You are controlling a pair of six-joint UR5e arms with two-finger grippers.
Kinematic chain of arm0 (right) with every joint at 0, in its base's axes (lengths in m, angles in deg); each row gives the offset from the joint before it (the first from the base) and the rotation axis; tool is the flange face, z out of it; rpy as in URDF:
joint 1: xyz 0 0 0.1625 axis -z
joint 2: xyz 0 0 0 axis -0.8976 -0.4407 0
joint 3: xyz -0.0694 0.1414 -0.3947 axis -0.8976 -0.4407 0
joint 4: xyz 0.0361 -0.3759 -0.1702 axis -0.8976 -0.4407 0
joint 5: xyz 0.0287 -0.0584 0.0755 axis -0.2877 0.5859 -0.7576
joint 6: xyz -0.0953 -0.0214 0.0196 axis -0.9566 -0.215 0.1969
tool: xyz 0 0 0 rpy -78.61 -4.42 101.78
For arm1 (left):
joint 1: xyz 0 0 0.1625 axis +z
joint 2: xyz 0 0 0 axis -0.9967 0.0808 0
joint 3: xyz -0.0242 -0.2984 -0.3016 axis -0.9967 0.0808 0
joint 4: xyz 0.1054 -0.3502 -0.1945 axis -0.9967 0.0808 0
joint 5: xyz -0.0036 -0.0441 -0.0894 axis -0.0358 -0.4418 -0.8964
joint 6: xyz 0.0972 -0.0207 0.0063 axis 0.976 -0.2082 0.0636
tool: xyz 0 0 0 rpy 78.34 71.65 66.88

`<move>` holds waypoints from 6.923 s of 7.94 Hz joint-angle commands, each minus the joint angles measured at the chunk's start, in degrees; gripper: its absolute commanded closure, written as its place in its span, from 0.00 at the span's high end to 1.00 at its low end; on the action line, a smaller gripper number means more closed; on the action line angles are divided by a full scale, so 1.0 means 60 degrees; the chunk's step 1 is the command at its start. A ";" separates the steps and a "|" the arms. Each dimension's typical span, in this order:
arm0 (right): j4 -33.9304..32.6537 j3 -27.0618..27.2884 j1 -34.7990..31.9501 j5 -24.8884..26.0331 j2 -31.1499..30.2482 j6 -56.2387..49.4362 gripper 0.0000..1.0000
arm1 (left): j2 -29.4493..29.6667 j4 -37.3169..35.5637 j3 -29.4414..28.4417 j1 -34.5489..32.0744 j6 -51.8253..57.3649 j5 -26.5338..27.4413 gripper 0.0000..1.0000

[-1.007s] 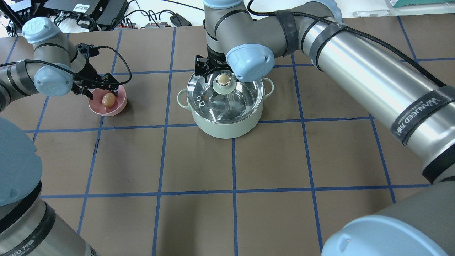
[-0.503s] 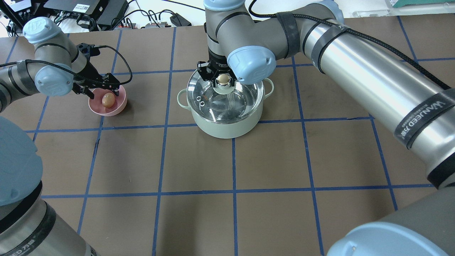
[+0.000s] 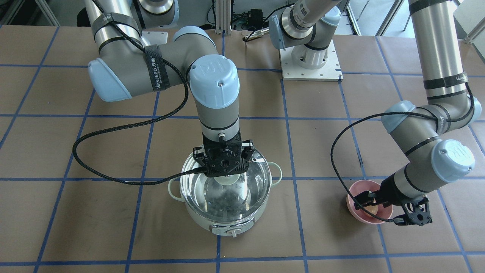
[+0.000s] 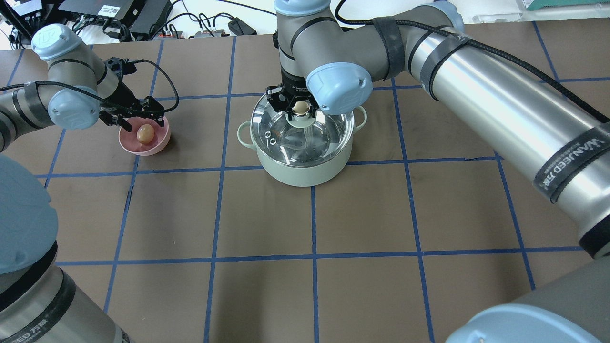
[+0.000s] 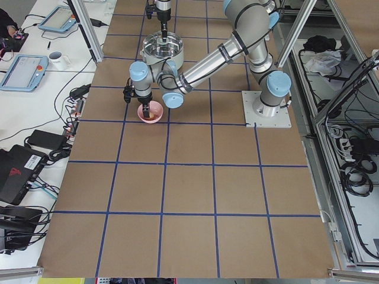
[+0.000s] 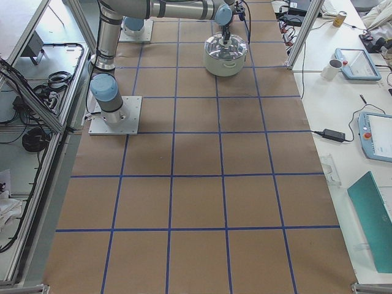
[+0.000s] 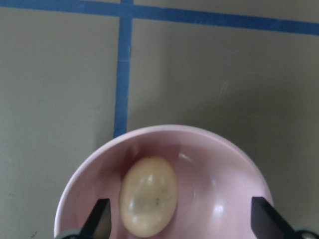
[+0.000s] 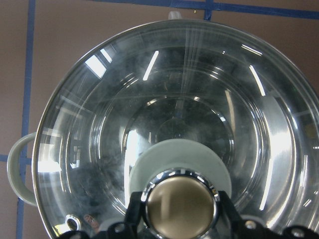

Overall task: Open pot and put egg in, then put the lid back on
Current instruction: 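Lower the right gripper and grasp the glass lid knob, then lift the glass lid off the pot and set it down farther away, then lower the left gripper into the pink bowl and grasp the egg, then carry the egg with the left gripper over the open pot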

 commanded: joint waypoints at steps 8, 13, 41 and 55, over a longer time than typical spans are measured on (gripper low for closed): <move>0.2945 0.0057 0.3422 0.0870 -0.2575 -0.4337 0.15 | -0.0016 0.0025 0.0168 0.0000 0.0189 0.0431 1.00; 0.3020 0.0407 0.4274 0.0856 -0.2751 -0.4922 0.15 | 0.0072 -0.0018 0.0242 0.0000 0.0335 0.0475 1.00; 0.3137 0.0525 0.4407 0.0768 -0.2825 -0.4925 0.14 | -0.2067 0.0627 0.0081 -0.3938 -0.5825 0.0359 0.23; 0.3079 0.0657 0.4363 0.0710 -0.2854 -0.4734 0.16 | -0.0804 -0.1044 0.0052 -0.6460 -0.7280 0.0522 1.00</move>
